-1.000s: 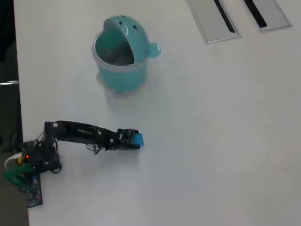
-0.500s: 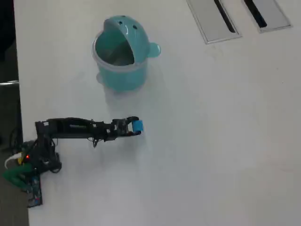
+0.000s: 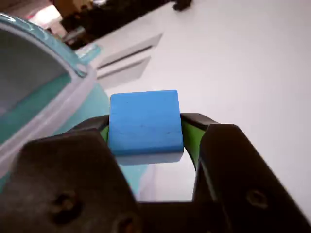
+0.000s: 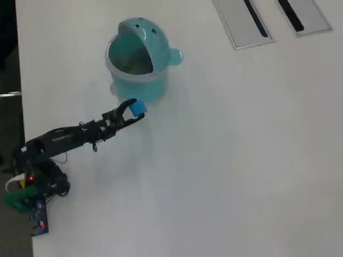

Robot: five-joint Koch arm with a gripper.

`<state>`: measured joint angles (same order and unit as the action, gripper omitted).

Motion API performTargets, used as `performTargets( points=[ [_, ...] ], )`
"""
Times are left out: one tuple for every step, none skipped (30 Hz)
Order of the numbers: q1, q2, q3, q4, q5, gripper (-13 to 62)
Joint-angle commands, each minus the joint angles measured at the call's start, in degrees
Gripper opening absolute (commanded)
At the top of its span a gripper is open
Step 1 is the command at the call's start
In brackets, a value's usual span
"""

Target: Grasp RGB lego blocks and put them in the bin one by one.

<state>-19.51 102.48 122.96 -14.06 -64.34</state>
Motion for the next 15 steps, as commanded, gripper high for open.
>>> performTargets(
  points=[
    [-2.2,4.83,-2.2,-4.04,1.41,14.9],
    [-3.34,5.98,-2.29,-3.43,1.41,14.9],
    [-4.39,6.86,-2.29,-3.43,1.41,14.9],
    [-5.36,7.82,-2.29,-2.72,1.32,14.9],
    [-6.42,8.79,-2.29,-2.29,1.32,14.9],
    [-7.38,9.58,-2.37,-2.02,1.32,14.9],
    [-8.35,10.46,-2.37,-1.93,1.32,14.9],
    [-9.23,11.16,-2.37,-1.85,1.32,14.9],
    [-10.11,11.95,-2.37,-1.58,1.32,14.9],
    [-10.81,12.74,-2.46,-1.32,1.32,14.9],
    [-11.51,13.54,-2.46,-0.53,1.23,14.9],
    [-12.13,14.33,-2.64,0.18,1.23,14.9],
    [-12.83,14.94,-2.81,0.62,1.23,14.9],
    [-13.62,15.64,-3.16,1.58,1.05,14.9],
    [-14.5,16.26,-3.52,2.37,0.88,14.9]
  ],
)
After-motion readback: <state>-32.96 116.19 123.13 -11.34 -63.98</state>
